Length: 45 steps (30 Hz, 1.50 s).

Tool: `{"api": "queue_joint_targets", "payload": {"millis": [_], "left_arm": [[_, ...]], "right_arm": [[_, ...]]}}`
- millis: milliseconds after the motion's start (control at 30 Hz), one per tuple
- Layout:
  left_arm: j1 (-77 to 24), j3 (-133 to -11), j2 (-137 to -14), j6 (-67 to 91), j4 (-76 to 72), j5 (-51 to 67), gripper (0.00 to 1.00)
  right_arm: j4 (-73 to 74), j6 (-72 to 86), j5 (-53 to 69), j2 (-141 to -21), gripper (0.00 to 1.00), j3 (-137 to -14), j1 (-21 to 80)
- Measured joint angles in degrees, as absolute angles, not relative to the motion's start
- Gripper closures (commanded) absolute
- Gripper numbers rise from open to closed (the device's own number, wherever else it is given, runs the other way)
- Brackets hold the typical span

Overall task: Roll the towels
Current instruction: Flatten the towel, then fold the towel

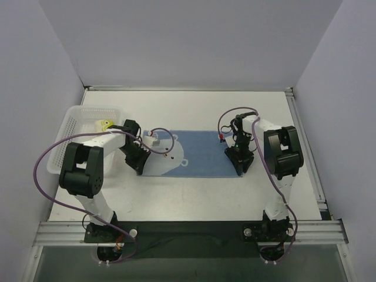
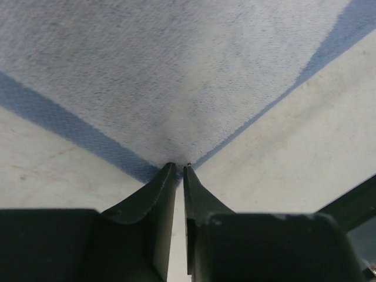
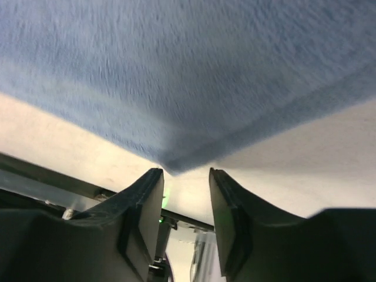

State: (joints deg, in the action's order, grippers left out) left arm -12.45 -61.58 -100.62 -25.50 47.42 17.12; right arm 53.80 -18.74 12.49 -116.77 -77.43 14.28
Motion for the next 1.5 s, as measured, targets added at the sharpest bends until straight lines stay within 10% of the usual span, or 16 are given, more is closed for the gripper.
{"api": "queue_joint_targets", "payload": {"millis": [233, 600, 1033, 1500], "left_arm": [[-12.1, -72.2, -100.5, -25.6, 55.2, 21.0, 0.51], [-8.8, -105.5, -119.3, -22.5, 54.0, 18.6, 0.52], [-7.2, -113.7, -131.2, -22.9, 54.9, 13.0, 0.48], [-7.1, -115.5, -134.8, -22.8, 54.9, 12.9, 0.46]], "right_arm": [[57.3, -20.9, 19.1, -113.2, 0.46, -86.2, 11.2], [55.7, -17.3, 20.7, -128.1, 0.57, -122.4, 3.4], [50.7, -11.3, 20.1, -139.4, 0.57, -123.6, 6.4], [49.9, -10.7, 17.4, -140.5, 0.93, -122.6, 7.7]]}}
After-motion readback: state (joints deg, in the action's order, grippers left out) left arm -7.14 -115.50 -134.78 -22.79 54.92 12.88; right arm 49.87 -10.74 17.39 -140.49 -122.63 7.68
